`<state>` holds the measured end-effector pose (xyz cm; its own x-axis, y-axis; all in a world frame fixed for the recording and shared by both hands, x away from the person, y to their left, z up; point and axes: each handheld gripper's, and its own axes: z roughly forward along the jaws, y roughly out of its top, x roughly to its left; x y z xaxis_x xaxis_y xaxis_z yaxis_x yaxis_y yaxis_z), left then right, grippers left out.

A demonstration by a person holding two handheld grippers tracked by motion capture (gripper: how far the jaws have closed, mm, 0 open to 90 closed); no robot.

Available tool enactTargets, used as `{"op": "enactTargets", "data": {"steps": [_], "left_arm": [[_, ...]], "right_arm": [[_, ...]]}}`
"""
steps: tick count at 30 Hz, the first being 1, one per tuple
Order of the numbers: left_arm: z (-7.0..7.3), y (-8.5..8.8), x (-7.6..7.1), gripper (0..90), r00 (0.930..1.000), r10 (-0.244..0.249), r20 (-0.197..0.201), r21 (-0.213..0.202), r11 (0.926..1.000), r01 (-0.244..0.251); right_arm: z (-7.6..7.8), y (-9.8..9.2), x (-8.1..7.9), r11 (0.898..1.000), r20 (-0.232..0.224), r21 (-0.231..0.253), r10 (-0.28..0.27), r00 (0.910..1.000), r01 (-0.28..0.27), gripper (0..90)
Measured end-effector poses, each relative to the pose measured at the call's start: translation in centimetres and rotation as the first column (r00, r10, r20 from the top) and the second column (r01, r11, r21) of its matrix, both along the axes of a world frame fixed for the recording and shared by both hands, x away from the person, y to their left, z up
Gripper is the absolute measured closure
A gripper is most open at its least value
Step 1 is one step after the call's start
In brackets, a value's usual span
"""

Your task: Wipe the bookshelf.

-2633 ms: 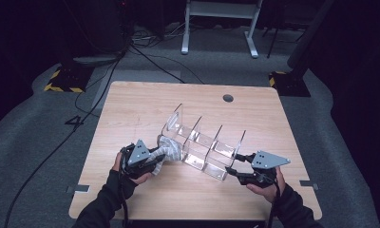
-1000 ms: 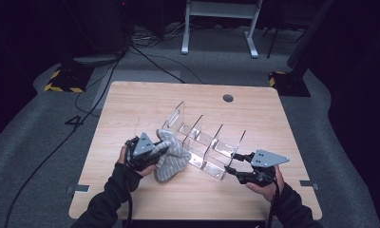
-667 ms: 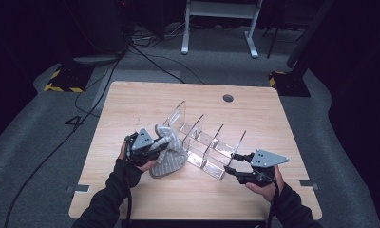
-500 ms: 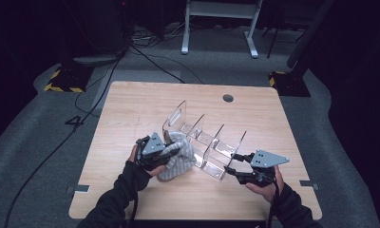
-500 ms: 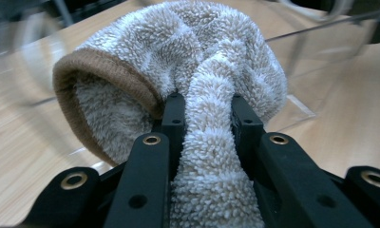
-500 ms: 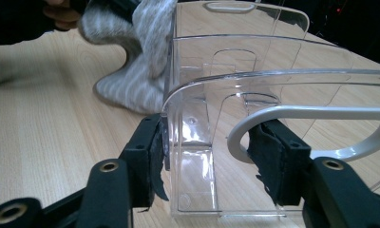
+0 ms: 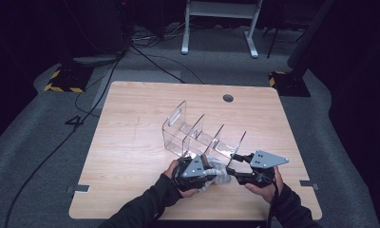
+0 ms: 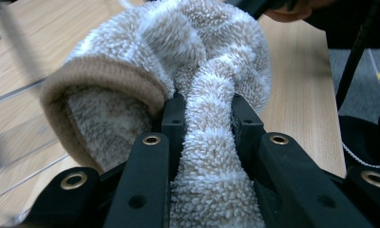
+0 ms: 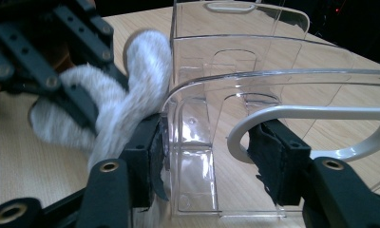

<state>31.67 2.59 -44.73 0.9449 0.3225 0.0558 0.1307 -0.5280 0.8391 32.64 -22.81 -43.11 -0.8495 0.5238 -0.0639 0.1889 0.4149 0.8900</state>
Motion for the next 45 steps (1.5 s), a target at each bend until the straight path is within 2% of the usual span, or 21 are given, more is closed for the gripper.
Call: {"op": "enactTargets", "data": {"steps": [1, 5, 8, 11, 13, 17, 19, 20, 23, 24, 26, 27, 29, 31, 32, 33, 36, 39, 40, 41, 45], "left_arm": [[0.0, -0.1, 0.1, 73.5, 1.0, 0.002, 0.009, 0.005, 1.0, -0.002], [0.0, 1.1, 0.8, 73.5, 0.9992, 0.041, -0.007, 0.004, 0.9992, -0.041], [0.2, 2.2, 1.3, 73.5, 0.9977, 0.066, 0.015, 0.013, 0.9977, -0.066], [0.6, 3.6, 1.9, 73.5, 0.994, 0.109, 0.013, -0.011, 0.994, -0.109], [0.9, 4.4, 2.1, 73.5, 0.9899, 0.137, 0.037, -0.003, 0.9906, -0.137], [1.3, 6.6, 2.9, 73.4, 0.9764, 0.212, 0.042, -0.03, 0.9771, -0.211], [1.5, 8.1, 3.6, 73.4, 0.9653, 0.26, 0.023, -0.06, 0.9642, -0.258], [1.5, 8.6, 3.9, 73.4, 0.9596, 0.28, 0.026, -0.062, 0.9585, -0.278], [1.5, 10.2, 5.0, 73.4, 0.9362, 0.349, 0.039, -0.061, 0.936, -0.347], [1.4, 10.6, 5.3, 73.4, 0.9281, 0.371, 0.036, -0.065, 0.9276, -0.368], [1.3, 11.7, 6.3, 73.4, 0.908, 0.419, 0.004, -0.097, 0.9039, -0.417], [1.3, 12.0, 6.6, 73.4, 0.9018, 0.432, 0.012, -0.098, 0.898, -0.429], [1.2, 12.6, 7.3, 73.4, 0.8843, 0.467, 0.004, -0.108, 0.8794, -0.464], [1.0, 13.0, 7.7, 73.3, 0.8749, 0.484, 0.001, -0.119, 0.8687, -0.481], [1.0, 13.2, 7.9, 73.3, 0.8733, 0.487, -0.007, -0.122, 0.8663, -0.484], [0.8, 13.3, 7.9, 73.4, 0.8757, 0.482, -0.022, -0.13, 0.8671, -0.481], [0.9, 12.9, 7.8, 73.3, 0.8876, 0.46, -0.028, -0.14, 0.8774, -0.459], [1.2, 11.9, 7.3, 73.2, 0.9075, 0.419, -0.022, -0.142, 0.8973, -0.418], [1.2, 11.6, 7.1, 73.2, 0.9117, 0.41, -0.023, -0.145, 0.9009, -0.409], [1.2, 11.0, 6.9, 73.2, 0.9205, 0.39, -0.025, -0.146, 0.9095, -0.389], [1.1, 8.9, 5.9, 73.2, 0.9453, 0.325, -0.022, -0.136, 0.9357, -0.325]], "right_arm": [[0.0, 0.0, 0.0, 1.0, 0.0, 0.0, 0.0, 1.0, 0.0, 47.3], [0.0, -0.1, 0.0, 1.0, -0.001, 0.003, 0.0, 1.0, 0.0, 47.4], [0.0, -0.1, 0.0, 1.0, 0.0, 0.002, 0.003, 1.0, -0.003, 47.4], [0.0, 0.0, 0.1, 1.0, 0.0, 0.004, 0.002, 1.0, -0.002, 47.4], [0.0, -0.1, 0.1, 1.0, -0.001, 0.004, 0.007, 1.0, -0.007, 47.4], [0.0, -0.2, 0.2, 1.0, -0.003, 0.002, 0.015, 0.9999, -0.015, 47.5], [0.0, -0.2, 0.2, 1.0, -0.003, 0.001, 0.017, 0.9998, -0.017, 47.6], [0.0, -0.2, 0.2, 1.0, -0.003, 0.001, 0.019, 0.9998, -0.019, 47.6], [0.0, -0.2, 0.2, 1.0, -0.002, 0.001, 0.022, 0.9997, -0.022, 47.8], [0.0, -0.2, 0.2, 1.0, -0.001, 0.002, 0.024, 0.9997, -0.024, 47.8], [0.0, -0.2, 0.2, 1.0, 0.001, -0.001, 0.027, 0.9996, -0.027, 48.0], [0.0, -0.2, 0.1, 1.0, 0.001, -0.002, 0.027, 0.9996, -0.027, 48.1], [0.0, -0.2, 0.1, 1.0, 0.003, -0.005, 0.028, 0.9996, -0.028, 48.3], [0.0, -0.2, 0.1, 1.0, 0.003, -0.006, 0.029, 0.9996, -0.029, 48.4], [0.0, -0.2, 0.1, 1.0, 0.003, -0.006, 0.029, 0.9996, -0.029, 48.5], [0.0, -0.2, 0.1, 1.0, 0.003, -0.006, 0.031, 0.9995, -0.031, 48.5], [0.0, -0.2, 0.2, 0.999, 0.003, -0.006, 0.032, 0.9995, -0.032, 48.5], [0.1, -0.2, 0.2, 0.999, 0.003, -0.006, 0.032, 0.9995, -0.032, 48.6], [0.1, -0.2, 0.1, 1.0, 0.002, -0.006, 0.031, 0.9995, -0.031, 48.7], [0.1, -0.2, 0.1, 1.0, 0.002, -0.007, 0.031, 0.9995, -0.031, 48.8], [0.1, -0.1, 0.1, 1.0, 0.003, -0.007, 0.03, 0.9996, -0.03, 49.1]]}}
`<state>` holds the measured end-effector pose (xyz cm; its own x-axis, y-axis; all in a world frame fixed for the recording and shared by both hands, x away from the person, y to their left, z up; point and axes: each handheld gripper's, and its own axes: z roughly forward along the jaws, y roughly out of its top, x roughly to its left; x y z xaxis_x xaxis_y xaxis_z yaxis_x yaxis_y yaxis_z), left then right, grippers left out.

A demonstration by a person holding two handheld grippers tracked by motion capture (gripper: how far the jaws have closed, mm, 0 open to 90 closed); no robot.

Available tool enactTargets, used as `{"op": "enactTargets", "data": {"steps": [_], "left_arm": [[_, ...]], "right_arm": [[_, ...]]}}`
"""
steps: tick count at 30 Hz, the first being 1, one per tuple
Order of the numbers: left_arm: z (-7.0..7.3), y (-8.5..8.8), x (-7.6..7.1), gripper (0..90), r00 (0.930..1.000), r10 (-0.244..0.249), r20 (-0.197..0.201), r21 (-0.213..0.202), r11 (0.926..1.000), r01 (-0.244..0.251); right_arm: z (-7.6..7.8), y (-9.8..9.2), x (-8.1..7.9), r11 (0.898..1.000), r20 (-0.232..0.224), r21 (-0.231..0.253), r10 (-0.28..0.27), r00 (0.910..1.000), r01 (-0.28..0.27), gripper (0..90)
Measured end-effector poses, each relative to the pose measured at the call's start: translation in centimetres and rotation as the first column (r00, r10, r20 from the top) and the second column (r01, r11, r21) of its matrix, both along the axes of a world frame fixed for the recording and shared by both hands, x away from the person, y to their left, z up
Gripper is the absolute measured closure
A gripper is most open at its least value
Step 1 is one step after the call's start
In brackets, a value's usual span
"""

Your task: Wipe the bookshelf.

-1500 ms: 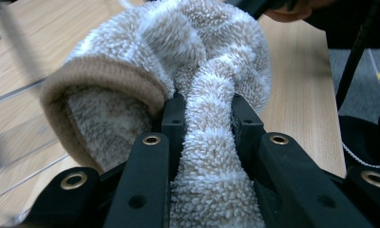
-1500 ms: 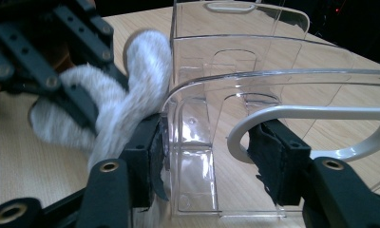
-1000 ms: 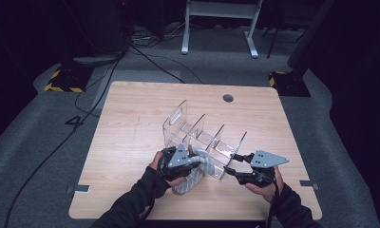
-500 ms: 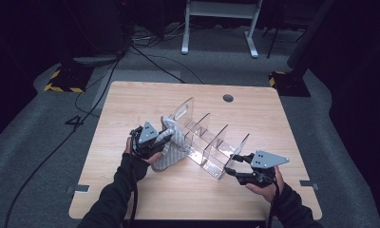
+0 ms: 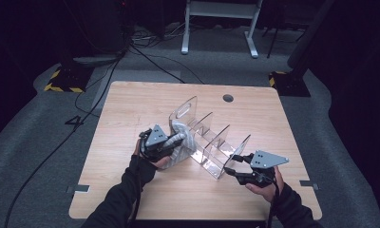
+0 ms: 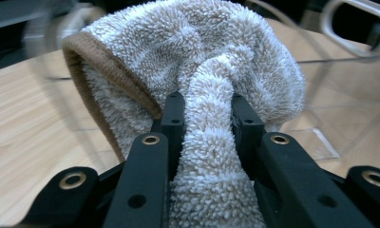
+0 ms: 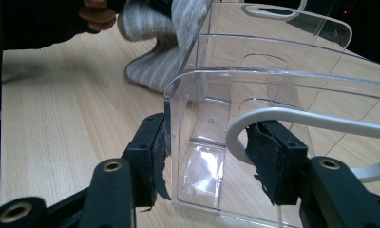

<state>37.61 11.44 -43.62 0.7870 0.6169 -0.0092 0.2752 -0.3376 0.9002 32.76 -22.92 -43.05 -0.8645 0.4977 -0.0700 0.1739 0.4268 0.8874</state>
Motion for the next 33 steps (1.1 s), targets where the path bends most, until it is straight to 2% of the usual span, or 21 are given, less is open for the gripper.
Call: {"op": "enactTargets", "data": {"steps": [4, 8, 9, 10, 11, 12, 15, 20, 25, 29, 32, 33], "left_arm": [[-0.1, -2.1, -1.1, 73.1, 0.9976, -0.068, 0.006, 0.019, 0.9975, 0.068], [-0.3, -3.8, -2.1, 73.1, 0.992, -0.126, 0.002, 0.033, 0.9915, 0.126], [-0.4, -4.3, -2.3, 73.1, 0.9901, -0.141, 0.002, 0.039, 0.9893, 0.14], [-0.6, -4.6, -2.5, 73.0, 0.9879, -0.155, -0.007, 0.036, 0.9872, 0.155], [-0.7, -4.9, -2.6, 73.0, 0.9868, -0.161, -0.011, 0.037, 0.9861, 0.162], [-0.8, -5.2, -2.7, 73.0, 0.9851, -0.171, -0.013, 0.044, 0.9842, 0.172], [-1.1, -5.9, -3.1, 73.0, 0.9788, -0.204, -0.022, 0.048, 0.9776, 0.205], [-1.7, -6.9, -3.5, 73.0, 0.9684, -0.246, -0.042, 0.059, 0.9669, 0.248], [-2.7, -8.3, -4.1, 72.9, 0.9548, -0.29, -0.064, 0.095, 0.9506, 0.295], [-2.8, -8.3, -4.0, 72.9, 0.9526, -0.296, -0.071, 0.093, 0.9489, 0.301], [-2.6, -8.0, -4.0, 72.9, 0.9533, -0.295, -0.063, 0.105, 0.9479, 0.301], [-2.6, -7.9, -4.0, 72.8, 0.9547, -0.291, -0.063, 0.102, 0.9497, 0.296]], "right_arm": [[0.0, 0.0, 0.0, 1.0, 0.002, -0.001, 0.001, 1.0, -0.001, 49.6], [0.0, 0.0, -0.1, 1.0, 0.004, -0.002, 0.0, 1.0, 0.0, 50.4], [0.0, -0.1, -0.1, 1.0, 0.009, -0.004, 0.0, 1.0, 0.0, 66.2], [0.0, -0.3, 0.1, 1.0, 0.008, -0.013, -0.024, 0.9997, 0.024, 74.2], [-0.3, -0.5, 0.3, 1.0, -0.015, 0.008, -0.016, 0.9998, 0.016, 72.2], [-0.4, -0.6, 0.4, 1.0, -0.019, 0.018, 0.0, 0.9998, 0.0, 71.2], [-0.4, -0.5, 0.2, 1.0, -0.007, -0.003, -0.001, 1.0, 0.001, 67.3], [-0.3, -0.3, 0.2, 1.0, -0.002, 0.013, 0.018, 0.9998, -0.018, 55.1], [-0.2, -0.1, 0.1, 0.999, -0.012, 0.024, 0.028, 0.9996, -0.027, 48.1], [-0.1, 0.1, 0.3, 0.999, -0.015, 0.031, 0.014, 0.9998, -0.014, 43.4], [-0.2, 0.4, 0.6, 1.0, -0.018, 0.027, 0.01, 0.9998, -0.009, 41.5], [-0.2, 0.4, 0.8, 0.999, -0.026, 0.03, 0.014, 0.9996, -0.013, 41.7]]}}
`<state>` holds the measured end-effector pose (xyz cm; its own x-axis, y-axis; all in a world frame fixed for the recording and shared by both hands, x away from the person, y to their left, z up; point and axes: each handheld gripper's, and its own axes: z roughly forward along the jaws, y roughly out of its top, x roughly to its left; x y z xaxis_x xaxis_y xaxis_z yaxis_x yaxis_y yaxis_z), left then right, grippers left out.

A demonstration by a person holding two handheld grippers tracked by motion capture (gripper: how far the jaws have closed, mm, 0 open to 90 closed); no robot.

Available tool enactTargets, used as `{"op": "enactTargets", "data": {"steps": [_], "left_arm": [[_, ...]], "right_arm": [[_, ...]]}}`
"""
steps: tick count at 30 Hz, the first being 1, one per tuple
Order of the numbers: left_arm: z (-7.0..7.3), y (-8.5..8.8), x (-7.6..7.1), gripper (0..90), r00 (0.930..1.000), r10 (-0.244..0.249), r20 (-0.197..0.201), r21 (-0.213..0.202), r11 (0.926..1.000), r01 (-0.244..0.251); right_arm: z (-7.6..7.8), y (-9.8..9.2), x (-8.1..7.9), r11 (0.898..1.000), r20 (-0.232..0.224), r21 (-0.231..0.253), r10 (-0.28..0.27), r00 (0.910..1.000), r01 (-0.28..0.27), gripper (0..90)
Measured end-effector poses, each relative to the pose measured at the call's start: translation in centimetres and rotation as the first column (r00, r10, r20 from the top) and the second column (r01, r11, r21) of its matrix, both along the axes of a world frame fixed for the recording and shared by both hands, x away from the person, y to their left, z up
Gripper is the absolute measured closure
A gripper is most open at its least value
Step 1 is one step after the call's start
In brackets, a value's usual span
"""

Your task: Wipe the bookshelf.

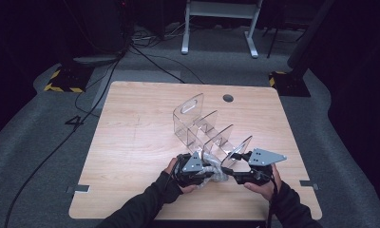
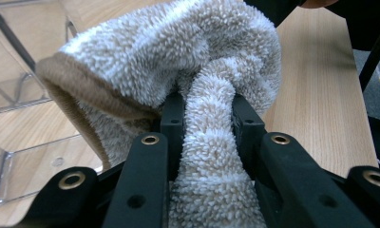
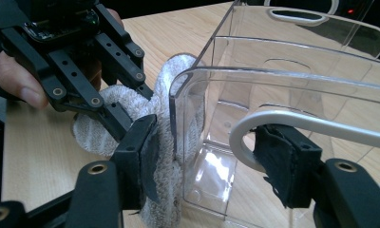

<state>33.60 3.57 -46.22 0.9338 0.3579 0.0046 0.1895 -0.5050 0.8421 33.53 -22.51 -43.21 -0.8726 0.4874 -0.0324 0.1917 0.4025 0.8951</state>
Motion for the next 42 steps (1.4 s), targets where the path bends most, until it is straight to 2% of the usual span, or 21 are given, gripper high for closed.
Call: {"op": "enactTargets", "data": {"steps": [2, 7, 9, 11, 12, 13, 16, 17, 18, 19, 21, 23, 24, 26, 27, 29, 31, 34, 36, 38, 42], "left_arm": [[0.2, 0.5, 0.1, 72.7, 0.9999, 0.011, -0.002, -0.004, 0.9999, -0.011], [1.4, 2.8, 0.7, 72.4, 0.9975, 0.065, 0.027, -0.018, 0.9978, -0.064], [2.1, 4.2, 1.2, 72.3, 0.9933, 0.108, 0.043, -0.034, 0.9938, -0.106], [2.6, 5.4, 1.8, 72.2, 0.987, 0.156, 0.04, -0.061, 0.9863, -0.153], [2.8, 6.0, 2.2, 72.0, 0.9814, 0.185, 0.053, -0.062, 0.9814, -0.181], [2.9, 6.7, 2.8, 71.8, 0.9729, 0.222, 0.066, -0.061, 0.9741, -0.218], [3.1, 8.3, 4.3, 71.5, 0.9507, 0.301, 0.075, -0.07, 0.9527, -0.296], [3.1, 8.9, 4.9, 71.4, 0.9362, 0.338, 0.097, -0.07, 0.9406, -0.332], [3.2, 9.3, 5.4, 71.1, 0.9292, 0.358, 0.091, -0.074, 0.9329, -0.352], [3.2, 9.9, 6.1, 71.0, 0.9197, 0.385, 0.076, -0.083, 0.9216, -0.379], [3.2, 10.8, 7.2, 70.8, 0.8978, 0.43, 0.098, -0.083, 0.9024, -0.423], [3.0, 11.2, 8.1, 70.8, 0.8897, 0.449, 0.084, -0.083, 0.8929, -0.443], [2.8, 11.5, 8.7, 70.8, 0.8811, 0.466, 0.079, -0.086, 0.8838, -0.46], [2.5, 11.7, 9.4, 70.8, 0.8695, 0.488, 0.078, -0.08, 0.8724, -0.482], [2.4, 11.8, 9.6, 70.8, 0.8683, 0.492, 0.063, -0.09, 0.8693, -0.486], [1.9, 11.7, 10.1, 70.9, 0.8617, 0.504, 0.057, -0.084, 0.8625, -0.499], [1.4, 11.6, 10.4, 71.0, 0.865, 0.5, 0.045, -0.066, 0.8654, -0.497], [1.2, 11.2, 10.2, 71.1, 0.8747, 0.484, 0.021, -0.079, 0.873, -0.481], [1.3, 10.7, 9.7, 71.2, 0.8867, 0.461, 0.03, -0.08, 0.8854, -0.458], [1.8, 9.6, 8.7, 71.2, 0.9097, 0.413, 0.046, -0.089, 0.9087, -0.408], [2.4, 7.5, 6.9, 71.4, 0.9401, 0.334, 0.069, -0.095, 0.9403, -0.327]], "right_arm": [[0.0, 0.0, 0.2, 1.0, -0.005, -0.001, 0.0, 1.0, 0.0, 42.5], [0.0, 0.1, 0.4, 1.0, -0.002, -0.009, 0.005, 1.0, -0.005, 44.0], [0.0, 0.0, 0.5, 1.0, -0.003, -0.01, 0.005, 1.0, -0.005, 45.4], [0.1, 0.0, 0.5, 1.0, 0.003, -0.018, 0.008, 1.0, -0.008, 45.5], [0.0, 0.0, 0.5, 1.0, 0.005, -0.02, 0.006, 1.0, -0.006, 45.3], [0.0, 0.1, 0.5, 1.0, 0.004, -0.02, 0.004, 1.0, -0.004, 45.0], [0.0, 0.1, 0.5, 1.0, 0.005, -0.024, 0.008, 1.0, -0.008, 45.3], [0.0, 0.2, 0.5, 1.0, 0.008, -0.027, 0.01, 0.9999, -0.01, 45.6], [0.0, 0.3, 0.5, 0.999, 0.012, -0.032, 0.011, 0.9999, -0.01, 45.6], [0.0, 0.3, 0.5, 0.999, 0.012, -0.034, 0.01, 0.9999, -0.01, 45.6], [-0.1, 0.4, 0.6, 0.999, 0.013, -0.034, 0.011, 0.9999, -0.01, 45.6], [-0.1, 0.4, 0.5, 0.999, 0.012, -0.033, 0.007, 0.9999, -0.007, 45.3], [0.0, 0.4, 0.5, 0.999, 0.012, -0.034, 0.003, 0.9999, -0.003, 45.0], [0.1, 0.2, 0.3, 0.999, 0.02, -0.042, -0.011, 0.9997, 0.011, 43.0], [0.1, 0.1, 0.3, 0.999, 0.023, -0.04, -0.025, 0.9994, 0.026, 40.9], [0.2, -0.3, 0.1, 0.998, 0.018, -0.043, -0.052, 0.9985, 0.053, 39.7], [0.1, -0.7, 0.0, 0.996, 0.007, -0.048, -0.071, 0.9975, 0.071, 39.8], [-0.1, -1.0, 0.1, 0.995, 0.001, -0.05, -0.086, 0.9963, 0.086, 40.7], [-0.2, -1.0, 0.1, 0.995, 0.0, -0.053, -0.08, 0.9968, 0.08, 41.0], [-0.4, -0.9, 0.0, 0.995, 0.005, -0.061, -0.077, 0.997, 0.078, 41.3], [-0.5, -0.9, 0.0, 0.996, 0.007, -0.057, -0.068, 0.9977, 0.068, 44.6]]}}
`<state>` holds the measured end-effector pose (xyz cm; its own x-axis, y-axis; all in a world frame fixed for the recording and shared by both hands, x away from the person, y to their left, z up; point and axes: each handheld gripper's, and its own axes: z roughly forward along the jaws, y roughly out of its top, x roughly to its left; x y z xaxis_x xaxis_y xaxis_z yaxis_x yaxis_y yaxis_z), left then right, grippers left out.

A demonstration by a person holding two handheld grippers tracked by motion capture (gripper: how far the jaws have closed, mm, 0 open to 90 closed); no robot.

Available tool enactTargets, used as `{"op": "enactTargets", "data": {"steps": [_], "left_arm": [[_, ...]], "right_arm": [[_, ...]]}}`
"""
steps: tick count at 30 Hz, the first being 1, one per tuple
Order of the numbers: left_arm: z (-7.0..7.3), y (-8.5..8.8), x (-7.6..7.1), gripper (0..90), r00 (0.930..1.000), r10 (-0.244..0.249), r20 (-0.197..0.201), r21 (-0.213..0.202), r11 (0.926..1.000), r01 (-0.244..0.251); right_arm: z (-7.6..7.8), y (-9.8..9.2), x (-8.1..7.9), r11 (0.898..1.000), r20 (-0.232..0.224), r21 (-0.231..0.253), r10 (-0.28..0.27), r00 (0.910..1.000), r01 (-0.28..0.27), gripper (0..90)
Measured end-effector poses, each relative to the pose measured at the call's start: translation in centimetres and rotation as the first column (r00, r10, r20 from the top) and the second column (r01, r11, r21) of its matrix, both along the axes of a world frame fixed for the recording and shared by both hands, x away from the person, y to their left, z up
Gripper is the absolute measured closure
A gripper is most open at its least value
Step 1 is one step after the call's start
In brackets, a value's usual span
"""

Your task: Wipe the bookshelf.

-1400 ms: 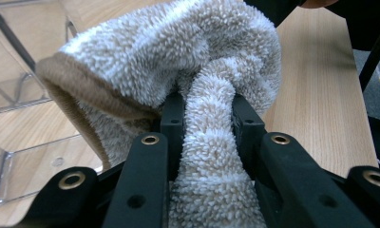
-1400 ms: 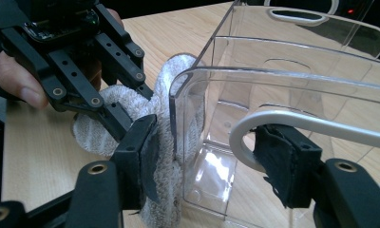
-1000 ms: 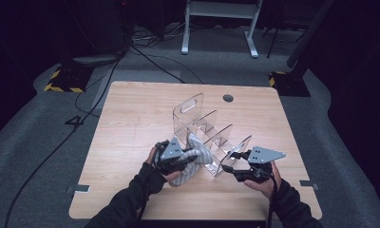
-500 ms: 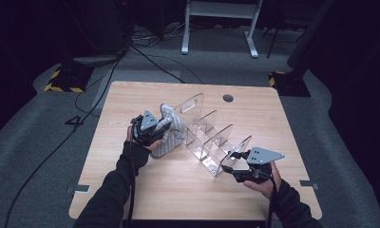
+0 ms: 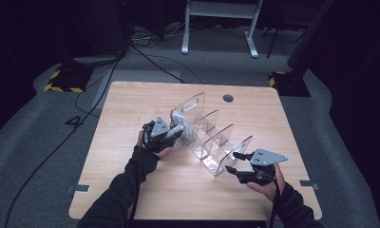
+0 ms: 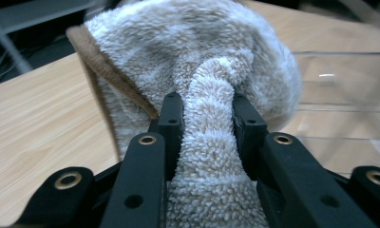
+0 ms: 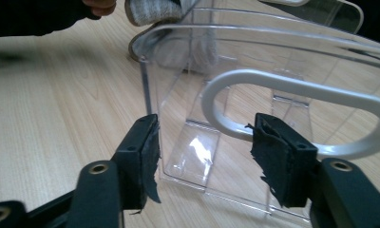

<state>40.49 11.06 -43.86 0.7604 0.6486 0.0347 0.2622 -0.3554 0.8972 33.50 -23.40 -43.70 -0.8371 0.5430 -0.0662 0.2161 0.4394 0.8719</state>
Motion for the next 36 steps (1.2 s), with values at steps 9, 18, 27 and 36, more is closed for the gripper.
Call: {"op": "enactTargets", "data": {"steps": [9, 18, 27, 36], "left_arm": [[0.4, -5.6, -3.9, 71.5, 0.9795, -0.201, 0.018, 0.046, 0.9788, 0.2], [0.0, -8.0, -5.6, 71.3, 0.9493, -0.314, 0.006, 0.068, 0.9472, 0.313], [1.1, -5.4, -3.4, 68.6, 0.9786, -0.2, 0.05, 0.058, 0.9787, 0.197], [1.7, -2.3, 0.6, 68.4, 0.9964, -0.034, 0.078, 0.058, 0.9979, 0.03]], "right_arm": [[0.2, 0.7, 0.1, 1.0, 0.011, 0.008, 0.01, 0.9999, -0.011, 44.8], [0.3, 0.6, 0.4, 1.0, 0.019, 0.012, -0.005, 0.9998, 0.005, 44.8], [0.2, 0.9, 0.9, 1.0, 0.023, -0.007, -0.016, 0.9996, 0.017, 44.9], [0.7, 1.7, 1.9, 1.0, 0.04, -0.016, -0.012, 0.9991, 0.012, 42.9]]}}
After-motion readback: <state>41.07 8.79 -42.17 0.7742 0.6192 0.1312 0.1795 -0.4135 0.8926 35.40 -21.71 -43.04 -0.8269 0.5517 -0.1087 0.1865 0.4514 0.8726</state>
